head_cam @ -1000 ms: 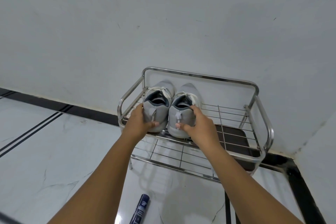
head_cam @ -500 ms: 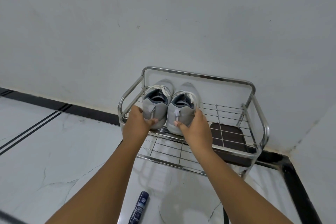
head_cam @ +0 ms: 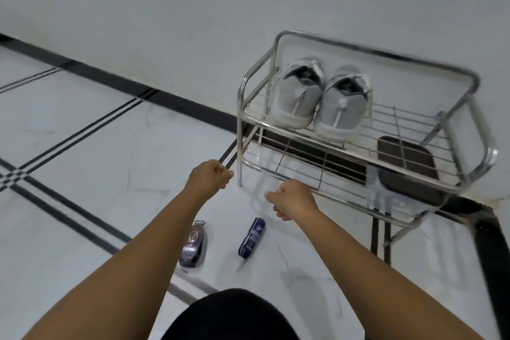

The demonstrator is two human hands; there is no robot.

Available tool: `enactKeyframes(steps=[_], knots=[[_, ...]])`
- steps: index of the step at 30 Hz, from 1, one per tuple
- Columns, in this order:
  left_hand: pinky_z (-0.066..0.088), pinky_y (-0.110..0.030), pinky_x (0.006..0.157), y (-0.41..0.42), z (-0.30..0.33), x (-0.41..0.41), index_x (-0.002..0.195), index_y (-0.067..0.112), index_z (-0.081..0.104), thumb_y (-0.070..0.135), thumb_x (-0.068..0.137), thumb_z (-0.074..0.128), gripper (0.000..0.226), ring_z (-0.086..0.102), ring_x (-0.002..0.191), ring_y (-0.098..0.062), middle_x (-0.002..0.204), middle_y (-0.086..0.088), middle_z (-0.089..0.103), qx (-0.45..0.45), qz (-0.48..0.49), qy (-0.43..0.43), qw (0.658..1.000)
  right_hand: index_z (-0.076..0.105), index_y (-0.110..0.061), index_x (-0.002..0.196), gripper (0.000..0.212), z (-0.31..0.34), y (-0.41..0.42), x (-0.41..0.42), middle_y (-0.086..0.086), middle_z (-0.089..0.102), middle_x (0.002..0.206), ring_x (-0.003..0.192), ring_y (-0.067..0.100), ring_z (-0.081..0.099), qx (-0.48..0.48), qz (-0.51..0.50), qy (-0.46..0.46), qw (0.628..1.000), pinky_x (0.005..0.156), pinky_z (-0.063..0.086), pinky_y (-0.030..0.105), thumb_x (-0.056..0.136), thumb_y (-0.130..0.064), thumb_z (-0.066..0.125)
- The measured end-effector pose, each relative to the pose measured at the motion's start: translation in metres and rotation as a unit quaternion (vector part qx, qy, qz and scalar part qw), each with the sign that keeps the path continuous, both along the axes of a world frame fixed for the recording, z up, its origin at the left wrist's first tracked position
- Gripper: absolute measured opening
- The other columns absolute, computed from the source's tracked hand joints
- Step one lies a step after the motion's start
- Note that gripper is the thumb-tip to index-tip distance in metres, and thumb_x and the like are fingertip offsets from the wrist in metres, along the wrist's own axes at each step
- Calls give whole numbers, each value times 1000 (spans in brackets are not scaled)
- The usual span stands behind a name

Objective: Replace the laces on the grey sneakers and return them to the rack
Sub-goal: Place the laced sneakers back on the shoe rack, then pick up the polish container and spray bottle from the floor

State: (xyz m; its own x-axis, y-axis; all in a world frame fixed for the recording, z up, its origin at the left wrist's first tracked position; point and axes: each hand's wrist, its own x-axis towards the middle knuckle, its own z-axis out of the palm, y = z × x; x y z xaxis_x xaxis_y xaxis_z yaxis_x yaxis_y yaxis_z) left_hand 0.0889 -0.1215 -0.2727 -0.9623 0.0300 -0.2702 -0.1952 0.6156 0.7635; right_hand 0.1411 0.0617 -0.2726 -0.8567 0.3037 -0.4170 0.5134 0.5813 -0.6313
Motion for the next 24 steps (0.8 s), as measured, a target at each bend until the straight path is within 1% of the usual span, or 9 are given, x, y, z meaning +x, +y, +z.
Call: enactKeyframes(steps=[5, 7, 8, 10, 13, 15, 18, 22, 24], knots=[[42, -28, 73, -58, -106, 39, 98, 18, 57, 33, 89, 61, 18, 57, 84, -18, 95, -1, 64, -114, 43, -70, 990, 56, -11, 68, 21, -97, -22, 9, 8, 64, 74, 73, 28, 66, 54, 70, -91, 992, 72, 58, 35, 86, -22, 61], [45, -30, 80, -69, -141, 48, 114, 17, 56, 35, 88, 64, 33, 59, 95, -23, 110, -6, 62, -140, 39, -83, 986, 66, -13, 88, 13, -127, -24, 17, 9, 66, 99, 92, 28, 64, 152, 154, -94, 972, 75, 51, 30, 90, -14, 53], [46, -32, 82, -73, -159, 52, 121, 15, 53, 35, 85, 67, 44, 59, 101, -25, 116, -8, 60, -146, 40, -90, 984, 66, -15, 106, 23, -145, -25, 19, 8, 61, 116, 104, 28, 60, 187, 201, -84, 958, 81, 50, 31, 92, -10, 48], [49, -36, 85, -75, -182, 58, 127, 12, 47, 38, 78, 74, 62, 58, 104, -27, 120, -10, 56, -160, 42, -92, 982, 54, -19, 131, 42, -169, -23, 22, 6, 46, 137, 121, 26, 48, 248, 315, -44, 915, 91, 47, 34, 93, -4, 44], [53, -42, 87, -72, -207, 61, 130, 11, 44, 42, 68, 81, 78, 59, 105, -27, 120, -9, 55, -158, 51, -114, 980, 40, -17, 142, 57, -200, -22, 17, 10, 32, 151, 136, 31, 33, 342, 477, 26, 809, 101, 38, 39, 89, -1, 53], [56, -45, 80, -71, -217, 61, 123, 15, 47, 49, 62, 80, 77, 63, 97, -26, 113, -8, 60, -156, 54, -114, 980, 48, -15, 136, 55, -213, -23, 14, 12, 43, 145, 133, 33, 40, 388, 520, 61, 758, 103, 38, 43, 84, -5, 63], [57, -45, 80, -67, -224, 62, 122, 13, 46, 47, 65, 79, 74, 62, 95, -26, 111, -8, 59, -168, 63, -88, 980, 66, -14, 110, 45, -224, -25, 9, 9, 66, 115, 115, 31, 59, 426, 522, 95, 733, 92, 48, 44, 67, -10, 81], [53, -44, 87, -60, -221, 61, 123, 7, 46, 34, 74, 78, 64, 57, 103, -27, 115, -10, 53, -190, 80, -76, 976, 68, -15, 99, 41, -228, -26, 6, 6, 69, 102, 108, 30, 63, 407, 507, 143, 746, 85, 51, 42, 62, -8, 84], [53, -45, 85, -59, -219, 63, 121, 7, 46, 32, 75, 75, 59, 57, 101, -27, 115, -9, 52, -186, 89, -76, 976, 66, -15, 109, 41, -227, -25, 9, 5, 67, 110, 114, 28, 59, 380, 482, 153, 775, 89, 49, 40, 70, -6, 78]])
